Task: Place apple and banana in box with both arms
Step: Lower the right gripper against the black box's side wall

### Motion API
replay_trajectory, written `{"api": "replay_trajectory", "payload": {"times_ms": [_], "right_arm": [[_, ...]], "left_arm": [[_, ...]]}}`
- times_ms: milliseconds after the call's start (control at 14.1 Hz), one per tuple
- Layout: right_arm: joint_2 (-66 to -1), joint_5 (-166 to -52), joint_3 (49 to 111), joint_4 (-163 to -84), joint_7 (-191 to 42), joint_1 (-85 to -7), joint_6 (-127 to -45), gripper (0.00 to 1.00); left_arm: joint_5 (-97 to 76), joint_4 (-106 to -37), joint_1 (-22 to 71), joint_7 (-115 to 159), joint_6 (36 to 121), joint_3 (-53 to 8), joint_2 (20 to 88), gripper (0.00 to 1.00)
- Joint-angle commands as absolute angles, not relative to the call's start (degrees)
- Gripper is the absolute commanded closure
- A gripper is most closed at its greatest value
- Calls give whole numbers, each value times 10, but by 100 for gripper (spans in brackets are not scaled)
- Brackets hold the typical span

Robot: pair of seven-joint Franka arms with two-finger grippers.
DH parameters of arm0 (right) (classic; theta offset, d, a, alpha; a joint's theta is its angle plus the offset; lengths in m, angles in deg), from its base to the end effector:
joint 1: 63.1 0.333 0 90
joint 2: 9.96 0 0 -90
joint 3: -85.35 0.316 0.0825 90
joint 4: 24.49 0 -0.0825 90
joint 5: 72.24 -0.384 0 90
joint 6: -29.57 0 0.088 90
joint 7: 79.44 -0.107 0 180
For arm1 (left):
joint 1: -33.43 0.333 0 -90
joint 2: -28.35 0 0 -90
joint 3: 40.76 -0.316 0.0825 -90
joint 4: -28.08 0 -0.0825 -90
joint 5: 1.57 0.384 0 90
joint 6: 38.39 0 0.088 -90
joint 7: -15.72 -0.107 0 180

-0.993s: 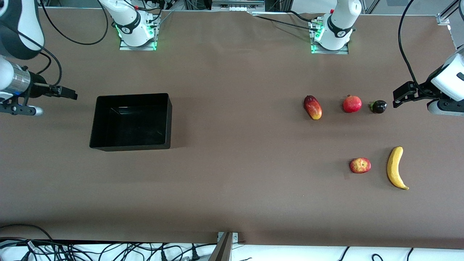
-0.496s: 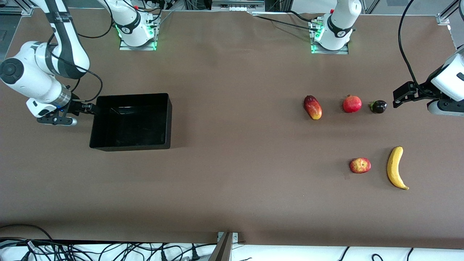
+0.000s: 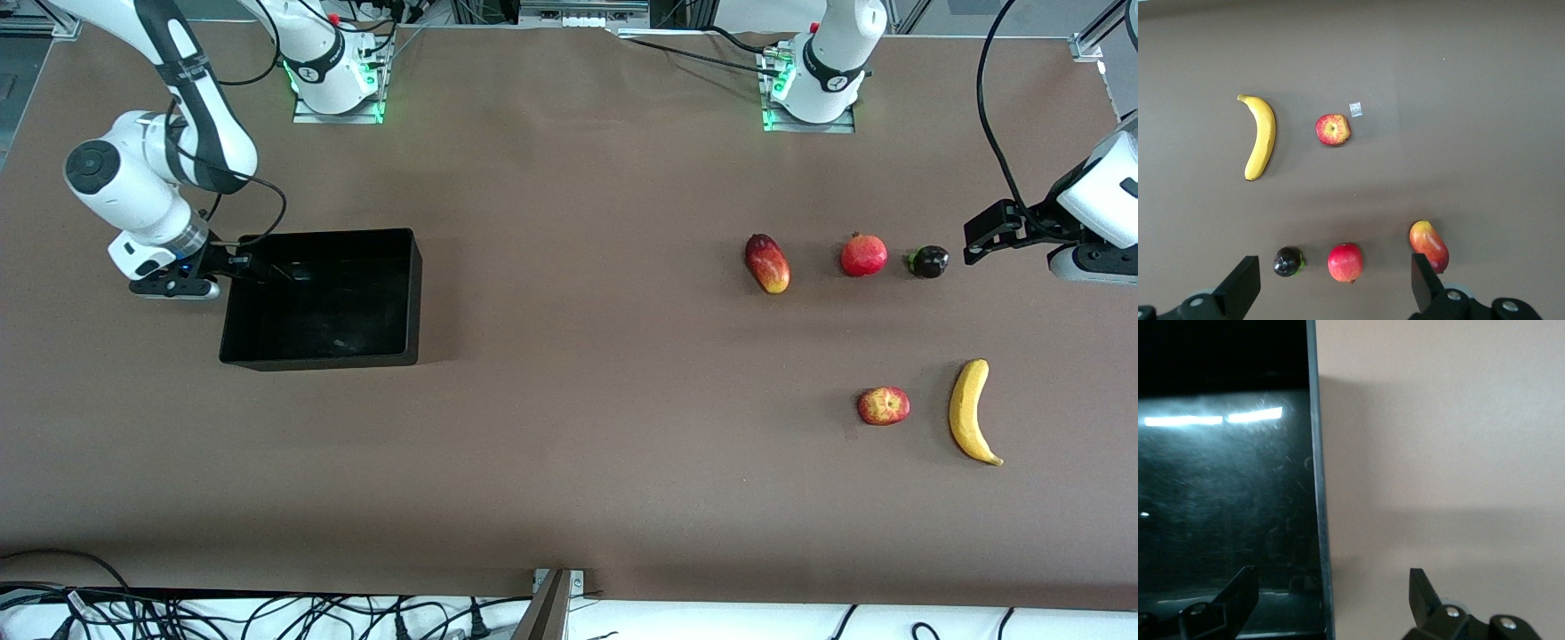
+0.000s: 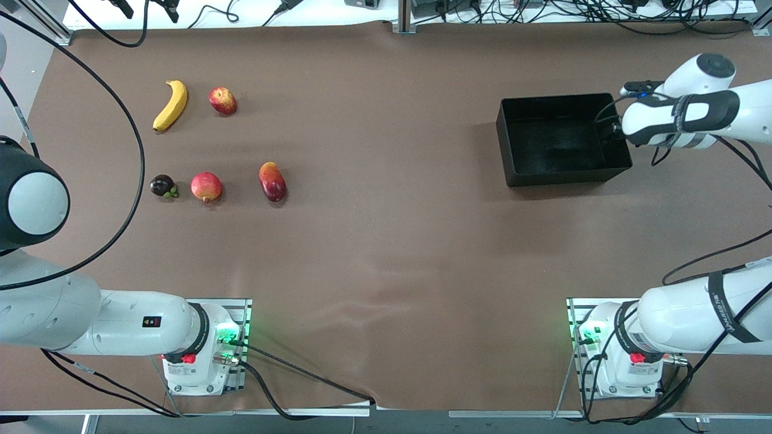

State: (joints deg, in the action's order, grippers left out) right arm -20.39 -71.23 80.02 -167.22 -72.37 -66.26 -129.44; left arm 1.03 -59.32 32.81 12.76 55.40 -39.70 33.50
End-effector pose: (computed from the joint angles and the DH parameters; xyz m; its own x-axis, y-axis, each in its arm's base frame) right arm 0.4785 -0.0717 0.2264 0.9951 -0.0044 0.0985 -0.0081 -0.9993 0.0372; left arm 0.5880 -0.0122 0.6007 0.9963 -0.0837 0.0193 -0.0828 -0.9956 -0.0447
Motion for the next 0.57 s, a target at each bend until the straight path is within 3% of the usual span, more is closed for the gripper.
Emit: {"api": "replay_trajectory", "payload": {"times_ms": [0, 71, 284, 355, 496], "right_arm": [[-226, -714, 799, -1685, -709, -666, -1349, 22], [-227, -714, 799, -1685, -709, -666, -1356, 44], [-223, -714, 799, -1684, -714, -666, -1353, 93], [-222, -714, 799, -1683, -714, -666, -1353, 100], [-219, -714, 799, -1683, -712, -665, -1352, 100]], "left_arm": [[3, -573, 328, 126, 545, -397, 343, 0], [1, -568, 329, 127, 545, -396, 343, 0], [1, -563, 328, 151, 543, -396, 343, 0], [1, -561, 327, 154, 542, -395, 343, 0], [2, -561, 327, 154, 542, -387, 343, 0]]}}
